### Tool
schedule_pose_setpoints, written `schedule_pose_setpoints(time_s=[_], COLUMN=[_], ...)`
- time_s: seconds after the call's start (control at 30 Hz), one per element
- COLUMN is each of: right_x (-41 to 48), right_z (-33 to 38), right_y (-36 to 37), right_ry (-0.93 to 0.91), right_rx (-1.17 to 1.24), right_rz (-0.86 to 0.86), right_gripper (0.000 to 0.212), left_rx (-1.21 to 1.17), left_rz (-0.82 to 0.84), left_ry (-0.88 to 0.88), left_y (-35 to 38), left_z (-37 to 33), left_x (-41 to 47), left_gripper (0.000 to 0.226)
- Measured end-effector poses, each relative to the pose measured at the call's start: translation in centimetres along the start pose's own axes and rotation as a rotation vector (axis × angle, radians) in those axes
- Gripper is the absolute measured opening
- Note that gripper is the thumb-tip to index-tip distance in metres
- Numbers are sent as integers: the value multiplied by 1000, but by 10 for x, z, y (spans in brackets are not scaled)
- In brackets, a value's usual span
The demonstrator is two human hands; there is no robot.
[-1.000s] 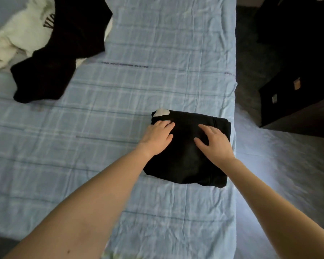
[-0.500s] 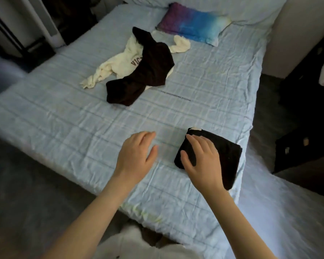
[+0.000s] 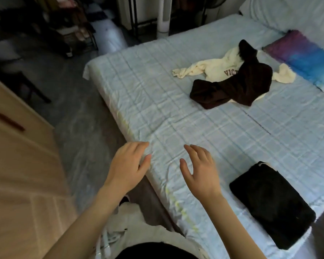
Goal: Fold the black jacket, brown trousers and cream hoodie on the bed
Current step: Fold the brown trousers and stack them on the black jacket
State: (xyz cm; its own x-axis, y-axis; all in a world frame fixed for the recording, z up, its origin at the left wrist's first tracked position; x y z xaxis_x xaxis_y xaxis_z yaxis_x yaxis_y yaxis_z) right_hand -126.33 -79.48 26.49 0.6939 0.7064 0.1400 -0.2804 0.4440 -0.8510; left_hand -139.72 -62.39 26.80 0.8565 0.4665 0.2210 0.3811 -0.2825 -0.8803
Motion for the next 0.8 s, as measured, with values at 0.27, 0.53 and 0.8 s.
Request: schedule_pose_setpoints(time_s=[0.27, 0.53, 0.8], right_x=[117, 244, 394], right_z=[120, 227, 255], right_y=[99, 176, 262], right_ry=[-102, -196, -245], right_rx=[4, -40, -19], right_rz=[16, 123, 221], right_gripper=[55, 53, 55], left_rx=[29, 68, 70], left_rz=[-19, -89, -69], left_ry=[-122, -208, -305], left_y=[-64, -141, -119], left_z=[166, 311, 423], left_x=[34, 107, 194], left_gripper=[49, 48, 47])
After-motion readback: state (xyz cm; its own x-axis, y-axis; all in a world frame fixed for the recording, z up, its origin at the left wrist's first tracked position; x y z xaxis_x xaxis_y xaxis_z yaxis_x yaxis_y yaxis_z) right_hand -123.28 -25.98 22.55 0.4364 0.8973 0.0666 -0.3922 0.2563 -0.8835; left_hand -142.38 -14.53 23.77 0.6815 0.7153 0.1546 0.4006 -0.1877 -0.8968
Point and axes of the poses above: each hand's wrist, its own x-axis towards the middle knuckle, its own y-axis out of the palm, z = x × y, the point moved 4 cm from there along x, towards the middle knuckle
